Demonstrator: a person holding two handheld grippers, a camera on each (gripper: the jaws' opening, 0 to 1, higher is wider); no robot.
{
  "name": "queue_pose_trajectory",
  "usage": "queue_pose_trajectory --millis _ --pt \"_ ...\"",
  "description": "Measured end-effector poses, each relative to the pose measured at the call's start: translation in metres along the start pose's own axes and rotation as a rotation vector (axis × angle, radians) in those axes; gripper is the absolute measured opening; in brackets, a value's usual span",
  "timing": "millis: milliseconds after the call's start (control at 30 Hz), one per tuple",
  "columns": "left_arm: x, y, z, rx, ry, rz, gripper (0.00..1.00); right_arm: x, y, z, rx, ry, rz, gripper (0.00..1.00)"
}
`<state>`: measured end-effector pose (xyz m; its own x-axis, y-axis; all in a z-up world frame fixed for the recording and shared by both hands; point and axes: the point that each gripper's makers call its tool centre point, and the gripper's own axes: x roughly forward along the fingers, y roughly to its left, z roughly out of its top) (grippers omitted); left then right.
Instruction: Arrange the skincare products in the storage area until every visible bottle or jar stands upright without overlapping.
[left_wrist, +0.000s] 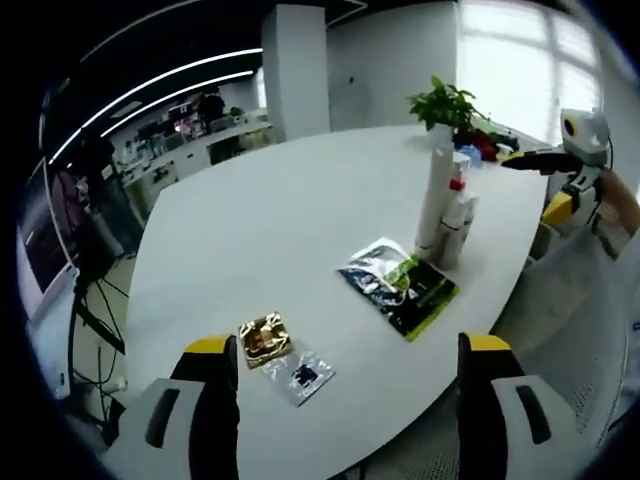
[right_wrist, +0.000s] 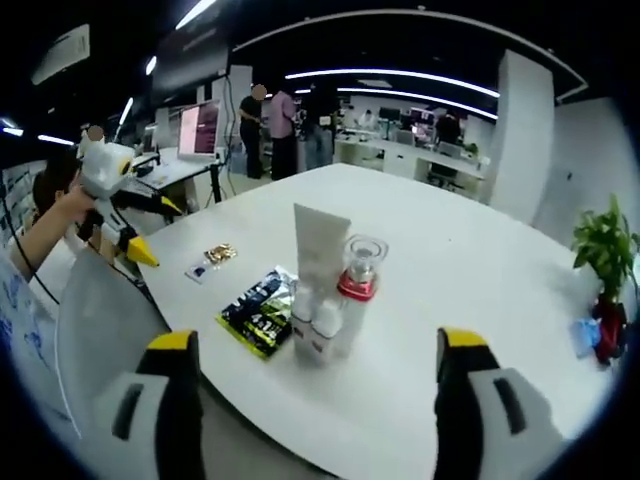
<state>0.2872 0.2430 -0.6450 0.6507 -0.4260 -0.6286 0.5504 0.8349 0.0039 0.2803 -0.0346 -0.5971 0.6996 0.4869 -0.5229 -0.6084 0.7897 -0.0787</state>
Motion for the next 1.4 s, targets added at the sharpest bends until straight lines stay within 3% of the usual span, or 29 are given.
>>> queue_pose_trajectory --millis 300,367,500,933,1067,1267,1400 --pt "0.020 0.019 -0.010 -0.015 0.056 0.015 0.89 -0.001 -0.003 -0.004 0.022 0.001 -0.008 0.99" --pt "0.024 0.021 -0.008 -0.033 0.043 0.019 0.92 0.000 -0.003 -0.004 0.023 0.001 -0.008 0.99" --pt "0.036 0.031 -0.009 -0.089 0.031 0.026 0.89 0.001 -0.004 -0.004 0.029 -0.001 -0.010 0.99" --pt "0.068 0.066 -0.028 -0.162 0.132 0.095 0.85 0.004 -0.012 -0.004 0.044 0.002 -0.030 0.99" --pt "0.075 0.077 -0.033 -0.180 0.163 0.121 0.79 0.005 -0.012 -0.004 0.042 0.006 -0.029 0.99" --pt "0.084 0.080 -0.038 -0.185 0.201 0.147 0.59 0.004 -0.013 -0.008 0.043 0.015 -0.036 0.97" --pt "0.090 0.078 -0.039 -0.201 0.206 0.142 0.57 0.004 -0.015 -0.009 0.047 0.019 -0.038 0.97"
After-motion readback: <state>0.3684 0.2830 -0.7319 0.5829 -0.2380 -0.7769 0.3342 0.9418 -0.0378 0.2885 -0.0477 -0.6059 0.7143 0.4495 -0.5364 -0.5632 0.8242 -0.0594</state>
